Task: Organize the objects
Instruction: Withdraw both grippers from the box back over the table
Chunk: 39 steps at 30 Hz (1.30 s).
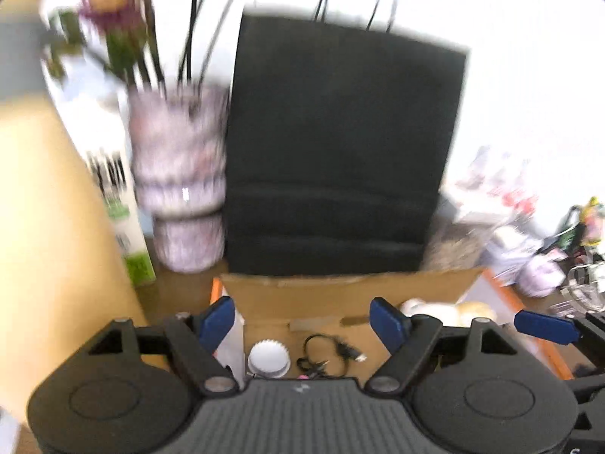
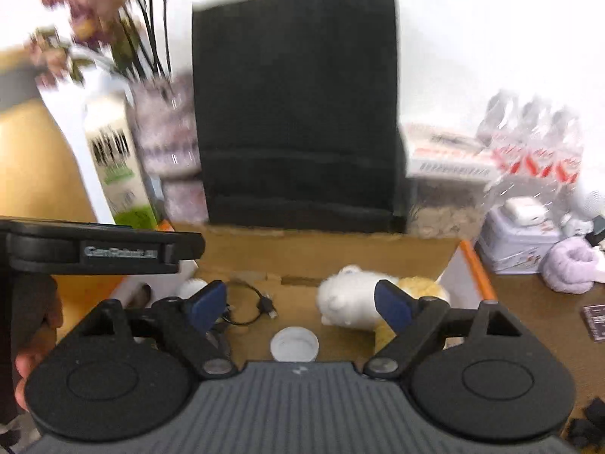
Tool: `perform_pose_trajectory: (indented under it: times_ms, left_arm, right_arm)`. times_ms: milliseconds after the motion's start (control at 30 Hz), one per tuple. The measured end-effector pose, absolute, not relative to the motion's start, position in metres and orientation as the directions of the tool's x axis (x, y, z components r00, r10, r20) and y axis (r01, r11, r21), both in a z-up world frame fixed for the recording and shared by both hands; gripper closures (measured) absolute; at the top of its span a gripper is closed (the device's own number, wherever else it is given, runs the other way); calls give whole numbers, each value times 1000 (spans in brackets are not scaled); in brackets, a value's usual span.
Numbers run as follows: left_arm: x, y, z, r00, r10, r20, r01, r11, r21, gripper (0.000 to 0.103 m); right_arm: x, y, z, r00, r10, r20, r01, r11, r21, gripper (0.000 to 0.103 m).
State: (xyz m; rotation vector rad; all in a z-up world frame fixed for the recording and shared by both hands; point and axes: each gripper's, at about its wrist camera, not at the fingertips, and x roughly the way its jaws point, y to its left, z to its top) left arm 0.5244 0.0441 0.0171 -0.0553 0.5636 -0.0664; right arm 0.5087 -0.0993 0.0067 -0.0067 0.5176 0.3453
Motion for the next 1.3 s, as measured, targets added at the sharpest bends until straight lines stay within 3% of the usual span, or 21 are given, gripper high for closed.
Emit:
perform_pose_trajectory:
  times_ms: [267, 467, 700, 833, 1000, 1100, 1167, 1300]
  left_arm:
    - [372, 33, 90, 907, -162, -389, 167, 986, -22, 7]
    - [247, 19, 82, 922, -206, -329, 235, 971, 49, 0]
    - [147, 14, 32, 871, -252, -421, 277, 961, -2, 0]
    - [111, 28, 20, 873, -212, -439, 226, 974, -20, 0]
    - [96, 54, 17, 867, -143, -476, 122, 990, -76, 0]
    - [97, 53, 5, 864, -168, -475, 140, 986, -94, 0]
    - [106, 44, -12, 839, -158, -521, 128, 987, -94, 0]
    - [112, 16, -55, 810, -192, -554, 206, 978, -37, 2]
  right_arm:
    - [387, -137, 58, 877, 348, -331, -352, 935, 51, 1]
    - [295, -168, 44, 826, 488, -281, -431, 869, 244, 0]
    - [214, -183, 17, 802, 483, -351, -423, 875, 237, 0]
    - [171, -199, 12, 795, 449, -409, -418, 893, 168, 0]
    - [126, -217, 11, 821, 404, -404, -391, 913, 118, 0]
    - [115, -218, -4, 842, 360, -403, -376, 926, 42, 0]
    - [123, -216, -16, 841, 307, -446, -329, 944, 28, 0]
    - [133, -205, -38, 837, 267, -477, -303, 953, 3, 0]
